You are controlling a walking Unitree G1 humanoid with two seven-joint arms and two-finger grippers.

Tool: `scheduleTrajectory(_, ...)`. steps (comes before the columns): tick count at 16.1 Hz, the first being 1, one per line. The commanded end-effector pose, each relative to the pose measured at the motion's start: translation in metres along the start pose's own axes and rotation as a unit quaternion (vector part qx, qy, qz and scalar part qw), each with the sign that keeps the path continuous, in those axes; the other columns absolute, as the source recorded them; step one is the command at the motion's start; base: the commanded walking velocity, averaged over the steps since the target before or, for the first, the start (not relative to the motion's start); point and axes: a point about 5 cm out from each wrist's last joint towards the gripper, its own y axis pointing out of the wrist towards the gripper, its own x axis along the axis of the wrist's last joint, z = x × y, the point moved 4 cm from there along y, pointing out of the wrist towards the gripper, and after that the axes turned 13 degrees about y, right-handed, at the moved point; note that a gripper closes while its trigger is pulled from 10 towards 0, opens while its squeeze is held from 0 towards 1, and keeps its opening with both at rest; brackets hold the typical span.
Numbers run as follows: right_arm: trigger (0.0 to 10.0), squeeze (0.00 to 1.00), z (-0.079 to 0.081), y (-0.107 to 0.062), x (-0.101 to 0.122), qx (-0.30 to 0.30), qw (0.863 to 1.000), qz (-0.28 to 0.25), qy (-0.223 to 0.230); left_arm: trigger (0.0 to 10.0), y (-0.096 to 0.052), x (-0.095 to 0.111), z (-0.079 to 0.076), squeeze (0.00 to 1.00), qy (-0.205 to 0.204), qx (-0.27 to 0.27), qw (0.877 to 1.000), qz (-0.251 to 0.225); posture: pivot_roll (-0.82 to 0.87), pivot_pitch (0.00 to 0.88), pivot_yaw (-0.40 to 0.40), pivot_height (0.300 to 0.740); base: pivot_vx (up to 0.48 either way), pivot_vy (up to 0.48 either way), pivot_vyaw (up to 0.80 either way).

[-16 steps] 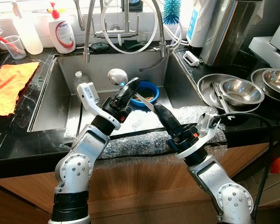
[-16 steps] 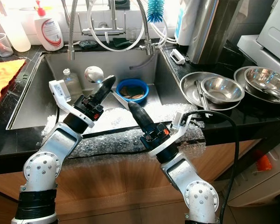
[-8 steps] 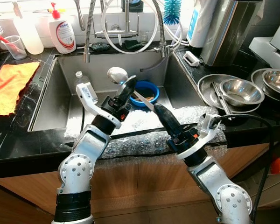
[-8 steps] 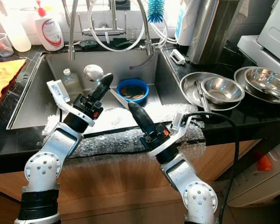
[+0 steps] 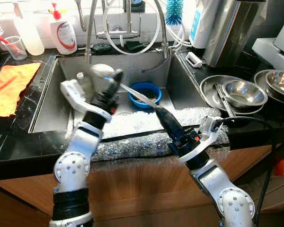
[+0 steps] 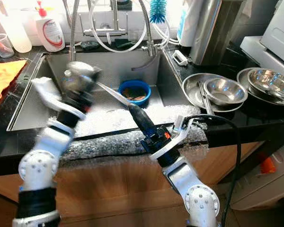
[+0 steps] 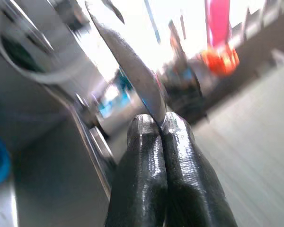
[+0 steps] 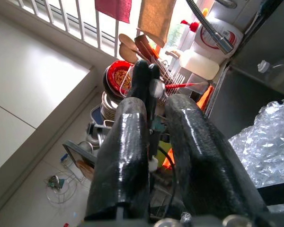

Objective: Kitchen organization

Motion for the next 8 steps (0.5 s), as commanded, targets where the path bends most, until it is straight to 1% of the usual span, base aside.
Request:
scheduleTrajectory(1, 10.0, 0.83, 0.006, 0.001, 0.0, 0.008, 1.0, 0.001, -0.01, 0.0, 0.002, 0.005, 0.003, 0.0, 0.004, 0.013, 1.0, -0.011, -0.02, 0.023, -0.02, 0.74, 0.0, 0.0, 0.0)
scheduleTrajectory(2, 10.0, 0.0, 0.005, 0.002, 0.0, 0.007, 1.0, -0.001, -0.01, 0.0, 0.004, 0.013, 0.008, 0.0, 0.012, 0.027, 0.999, -0.027, -0.02, 0.024, -0.02, 0.74, 0.0, 0.0, 0.0)
scheduleTrajectory(3, 10.0, 0.0, 0.005, 0.002, -0.001, 0.004, 1.0, 0.004, -0.019, 0.0, 0.006, 0.024, 0.018, 0.0, 0.027, 0.063, 0.996, -0.054, -0.02, 0.025, -0.019, 0.74, 0.0, 0.0, 0.0)
scheduleTrajectory(4, 10.0, 0.0, 0.004, 0.002, -0.001, -0.002, 1.0, 0.006, -0.03, 0.0, 0.006, 0.03, 0.023, 0.0, 0.039, 0.081, 0.994, -0.067, -0.02, 0.025, -0.019, 0.74, 0.0, 0.0, 0.0)
scheduleTrajectory(5, 10.0, 0.0, -0.002, 0.003, 0.0, -0.034, 0.997, 0.014, -0.07, 0.0, 0.008, 0.038, 0.028, 0.0, 0.084, 0.112, 0.987, -0.08, -0.02, 0.027, -0.018, 0.74, 0.0, 0.0, 0.0)
scheduleTrajectory(6, 10.0, 0.0, -0.004, 0.002, 0.001, -0.046, 0.994, 0.024, -0.096, 1.5, 0.009, 0.044, 0.032, 0.0, 0.124, 0.133, 0.979, -0.09, -0.02, 0.025, -0.019, 0.74, 0.0, 0.0, 0.0)
scheduleTrajectory(7, 10.0, 0.0, -0.004, 0.002, 0.003, -0.052, 0.99, 0.029, -0.126, 4.1, 0.01, 0.048, 0.033, 0.0, 0.152, 0.142, 0.973, -0.095, -0.02, 0.027, -0.019, 0.74, 0.0, 0.0, 0.0)
scheduleTrajectory(8, 10.0, 0.0, -0.013, 0.0, 0.008, -0.1, 0.972, 0.052, -0.207, 10.0, 0.011, 0.054, 0.036, 0.0, 0.208, 0.155, 0.961, -0.1, -0.02, 0.03, -0.018, 0.74, 0.0, 0.0, 0.0)
